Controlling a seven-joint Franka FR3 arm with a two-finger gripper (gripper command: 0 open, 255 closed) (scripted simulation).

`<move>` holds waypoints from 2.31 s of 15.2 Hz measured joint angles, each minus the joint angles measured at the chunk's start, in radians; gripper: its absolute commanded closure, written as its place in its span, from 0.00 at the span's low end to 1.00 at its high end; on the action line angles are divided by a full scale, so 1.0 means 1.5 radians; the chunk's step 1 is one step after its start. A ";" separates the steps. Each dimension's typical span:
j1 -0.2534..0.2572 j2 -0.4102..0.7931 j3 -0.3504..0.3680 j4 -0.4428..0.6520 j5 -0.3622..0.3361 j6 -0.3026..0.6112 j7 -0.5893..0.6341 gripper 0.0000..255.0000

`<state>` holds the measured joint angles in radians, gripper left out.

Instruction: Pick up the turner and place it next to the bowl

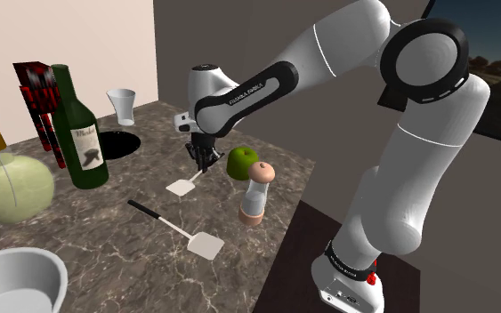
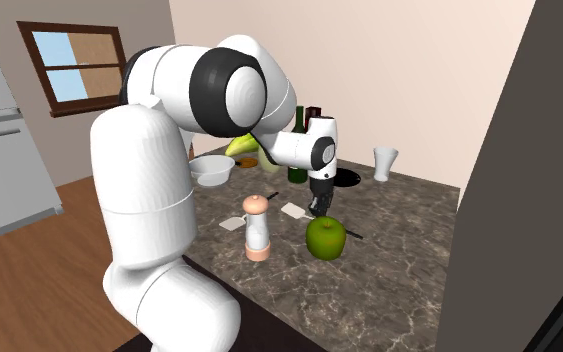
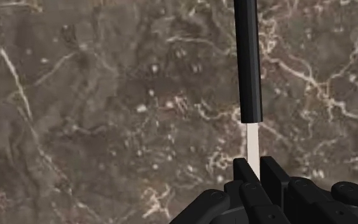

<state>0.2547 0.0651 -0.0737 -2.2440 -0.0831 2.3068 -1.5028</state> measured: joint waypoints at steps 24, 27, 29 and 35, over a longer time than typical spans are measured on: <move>0.002 -0.072 0.001 0.077 0.002 -0.149 -0.008 1.00; 0.002 -0.082 0.002 0.093 0.003 -0.174 -0.009 1.00; 0.003 -0.090 0.003 0.102 0.003 -0.192 -0.008 1.00; 0.003 -0.106 0.003 0.139 0.003 -0.244 -0.013 1.00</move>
<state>0.2587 -0.0937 -0.0694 -2.0350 -0.0781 1.9401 -1.5220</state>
